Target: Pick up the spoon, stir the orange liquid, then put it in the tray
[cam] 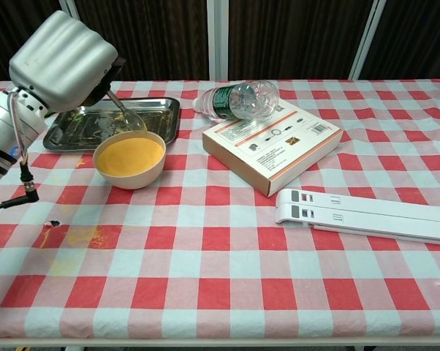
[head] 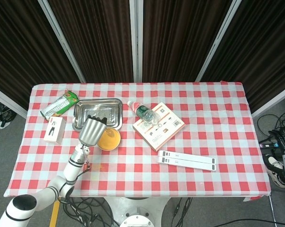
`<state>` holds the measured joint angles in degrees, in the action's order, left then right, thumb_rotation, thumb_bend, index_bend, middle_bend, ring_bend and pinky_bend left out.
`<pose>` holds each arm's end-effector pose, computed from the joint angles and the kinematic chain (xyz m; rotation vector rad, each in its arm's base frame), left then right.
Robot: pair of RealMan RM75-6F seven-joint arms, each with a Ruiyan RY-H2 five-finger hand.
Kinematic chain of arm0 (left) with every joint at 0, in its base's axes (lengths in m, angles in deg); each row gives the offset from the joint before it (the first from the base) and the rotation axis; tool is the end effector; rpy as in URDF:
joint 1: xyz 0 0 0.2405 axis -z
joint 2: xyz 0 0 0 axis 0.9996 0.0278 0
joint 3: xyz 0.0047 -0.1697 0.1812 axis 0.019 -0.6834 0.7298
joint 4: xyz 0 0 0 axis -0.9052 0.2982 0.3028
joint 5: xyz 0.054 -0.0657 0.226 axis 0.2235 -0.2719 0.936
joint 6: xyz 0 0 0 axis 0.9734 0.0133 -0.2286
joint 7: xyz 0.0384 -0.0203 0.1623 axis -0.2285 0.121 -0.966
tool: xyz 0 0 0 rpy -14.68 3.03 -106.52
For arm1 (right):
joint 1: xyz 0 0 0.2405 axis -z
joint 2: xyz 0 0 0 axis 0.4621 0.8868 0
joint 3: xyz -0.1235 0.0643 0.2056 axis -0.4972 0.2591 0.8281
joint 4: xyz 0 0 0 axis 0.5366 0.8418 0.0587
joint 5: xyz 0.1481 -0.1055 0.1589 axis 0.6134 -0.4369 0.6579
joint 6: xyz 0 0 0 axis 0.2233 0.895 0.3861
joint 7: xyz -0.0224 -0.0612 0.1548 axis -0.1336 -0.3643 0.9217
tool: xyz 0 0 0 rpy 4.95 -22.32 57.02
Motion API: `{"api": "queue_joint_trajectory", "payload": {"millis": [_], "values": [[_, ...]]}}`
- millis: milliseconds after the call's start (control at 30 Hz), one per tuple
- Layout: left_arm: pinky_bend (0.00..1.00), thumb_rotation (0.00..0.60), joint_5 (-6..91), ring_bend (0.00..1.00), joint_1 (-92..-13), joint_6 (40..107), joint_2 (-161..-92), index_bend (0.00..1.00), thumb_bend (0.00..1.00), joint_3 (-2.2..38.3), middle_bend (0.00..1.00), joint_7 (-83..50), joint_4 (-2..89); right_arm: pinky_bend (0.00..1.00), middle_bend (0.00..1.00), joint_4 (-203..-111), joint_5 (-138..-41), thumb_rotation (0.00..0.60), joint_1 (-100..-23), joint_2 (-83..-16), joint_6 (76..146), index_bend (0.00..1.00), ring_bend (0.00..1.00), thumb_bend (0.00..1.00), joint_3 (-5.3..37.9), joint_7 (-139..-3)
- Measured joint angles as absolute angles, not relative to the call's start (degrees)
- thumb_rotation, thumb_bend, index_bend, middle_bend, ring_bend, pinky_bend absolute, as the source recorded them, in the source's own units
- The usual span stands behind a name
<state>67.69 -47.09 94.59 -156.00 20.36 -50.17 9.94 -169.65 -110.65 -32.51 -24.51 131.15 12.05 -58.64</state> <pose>-0.1532 0.3771 -0.0587 -1.5752 0.0748 -0.8667 -0.3439 -0.2232 0.1825 1.3021 -0.9111 0.9746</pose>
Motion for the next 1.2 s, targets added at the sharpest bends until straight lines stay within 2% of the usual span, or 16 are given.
{"api": "queue_joint_trajectory", "payload": {"millis": [233,400,567,733,933,1067,1200], "values": [[0.97,0.600,67.7,0.96,-46.9,94.1,-155.5,0.72,0.57,19.2,1.00,-50.2,10.6,0.06,0.15,-169.7,-110.6,0.600,-32.6,-24.5,131.1,0.14,0.02,0.25,12.1,-58.7],[0.97,0.600,66.8,0.96,-46.0,91.3,-154.2,0.72,0.57,18.1,1.00,-51.5,11.9,0.06,0.15,-169.5,-110.6,0.600,-32.7,-24.7,130.7,0.14,0.02,0.25,12.0,-58.7],[0.97,0.600,62.9,0.96,-44.6,84.4,-152.5,0.71,0.57,15.4,1.00,-54.2,14.2,0.06,0.15,-169.4,-110.4,0.600,-32.8,-24.7,130.7,0.14,0.02,0.25,12.1,-58.6],[0.97,0.600,55.1,0.96,-43.1,76.7,-151.2,0.70,0.56,10.7,1.00,-56.7,16.7,0.06,0.15,-169.2,-110.0,0.600,-32.6,-24.7,130.6,0.14,0.02,0.25,12.1,-58.4],[0.97,0.600,45.3,0.96,-41.7,68.3,-150.5,0.61,0.56,6.1,1.00,-58.9,19.3,0.06,0.15,-168.7,-110.0,0.600,-32.6,-24.9,130.4,0.14,0.02,0.25,12.1,-58.0],[0.97,0.600,41.6,0.96,-40.2,64.1,-150.4,0.59,0.56,4.9,1.00,-60.2,19.4,0.06,0.15,-168.4,-109.7,0.600,-32.5,-25.0,130.3,0.14,0.02,0.25,12.1,-57.8],[0.96,0.600,38.3,0.96,-39.3,60.4,-150.6,0.45,0.56,4.5,1.00,-60.5,18.8,0.06,0.15,-168.1,-109.6,0.600,-32.4,-25.1,130.3,0.14,0.02,0.25,12.0,-57.5]]}}
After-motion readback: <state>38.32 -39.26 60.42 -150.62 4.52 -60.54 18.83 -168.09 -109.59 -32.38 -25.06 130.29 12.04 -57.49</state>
